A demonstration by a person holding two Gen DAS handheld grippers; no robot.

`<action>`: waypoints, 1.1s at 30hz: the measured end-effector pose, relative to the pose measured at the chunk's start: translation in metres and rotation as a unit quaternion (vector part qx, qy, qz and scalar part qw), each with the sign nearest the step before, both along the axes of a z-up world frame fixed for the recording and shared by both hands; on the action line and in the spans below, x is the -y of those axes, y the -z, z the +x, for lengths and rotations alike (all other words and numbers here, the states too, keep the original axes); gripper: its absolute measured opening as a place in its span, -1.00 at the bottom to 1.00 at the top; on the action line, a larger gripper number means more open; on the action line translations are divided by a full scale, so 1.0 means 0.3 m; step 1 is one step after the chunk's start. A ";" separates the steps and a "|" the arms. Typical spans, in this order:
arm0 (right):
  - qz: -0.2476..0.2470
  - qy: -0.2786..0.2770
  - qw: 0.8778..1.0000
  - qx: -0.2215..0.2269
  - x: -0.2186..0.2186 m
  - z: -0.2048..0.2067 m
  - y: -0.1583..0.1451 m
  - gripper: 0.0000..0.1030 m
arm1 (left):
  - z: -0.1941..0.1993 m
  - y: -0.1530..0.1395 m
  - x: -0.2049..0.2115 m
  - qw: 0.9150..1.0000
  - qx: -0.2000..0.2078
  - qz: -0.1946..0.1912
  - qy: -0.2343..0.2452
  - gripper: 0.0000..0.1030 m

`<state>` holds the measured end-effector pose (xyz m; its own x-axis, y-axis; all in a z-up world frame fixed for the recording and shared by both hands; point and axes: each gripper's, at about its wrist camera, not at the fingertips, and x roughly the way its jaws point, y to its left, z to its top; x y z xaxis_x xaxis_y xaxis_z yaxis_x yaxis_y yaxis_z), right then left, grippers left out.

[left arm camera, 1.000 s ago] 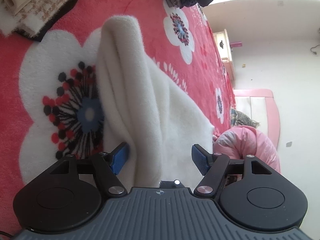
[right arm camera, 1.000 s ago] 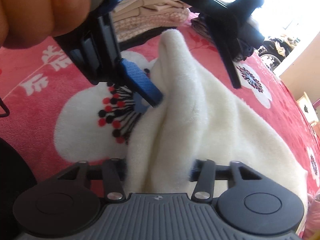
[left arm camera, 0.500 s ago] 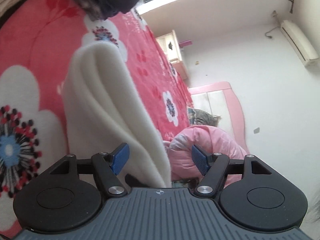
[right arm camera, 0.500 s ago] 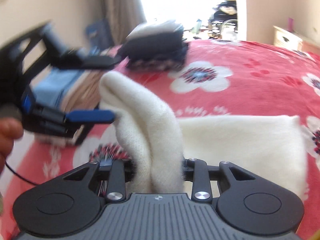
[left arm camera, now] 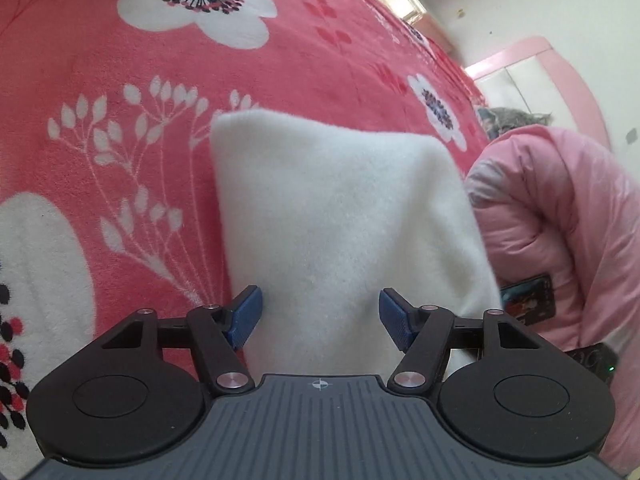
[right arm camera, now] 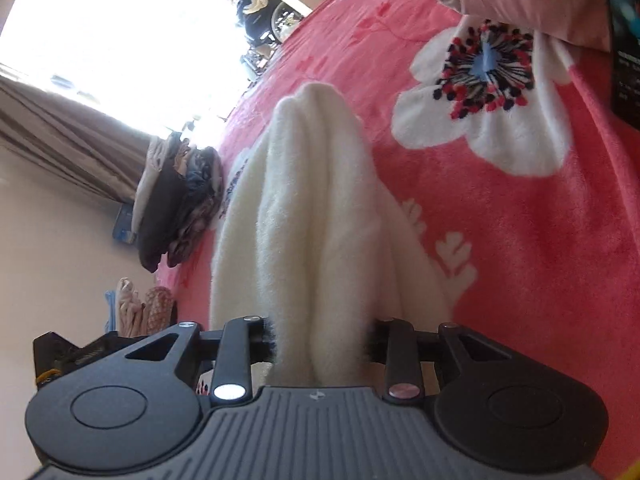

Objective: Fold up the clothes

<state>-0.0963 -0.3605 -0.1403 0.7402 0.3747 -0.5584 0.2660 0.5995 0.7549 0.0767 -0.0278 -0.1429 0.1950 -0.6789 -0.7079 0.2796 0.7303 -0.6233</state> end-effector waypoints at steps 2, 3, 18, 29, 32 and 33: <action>0.017 -0.008 1.000 0.004 0.013 0.008 -0.009 -0.34 | -0.014 -0.011 0.003 1.000 0.010 0.003 0.002 0.27; 0.026 -0.011 1.000 0.003 0.024 0.014 -0.008 -0.33 | -0.019 -0.013 0.002 1.000 0.013 0.005 0.003 0.27; -0.313 -0.093 0.942 0.078 -0.153 -0.058 -0.456 -0.39 | -0.114 0.112 -0.078 0.998 0.017 -0.039 0.037 0.29; -0.394 -0.157 0.896 -0.127 -0.211 -0.112 -0.096 -0.67 | -0.174 0.121 -0.098 0.989 0.055 -0.076 0.110 0.29; -0.405 -0.158 0.899 -0.051 -0.210 -0.090 -0.268 -0.67 | -0.167 0.114 -0.098 0.990 0.041 -0.091 0.096 0.29; -0.405 -0.159 0.900 -0.017 -0.212 -0.068 -0.323 -0.67 | -0.165 0.128 -0.086 0.991 0.019 -0.088 0.094 0.28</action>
<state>-0.1166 -0.2967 -0.0434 0.6446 0.0236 -0.7641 -0.0015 0.9996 0.0296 0.0273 -0.0020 -0.1812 0.0762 -0.8179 -0.5703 0.4262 0.5438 -0.7229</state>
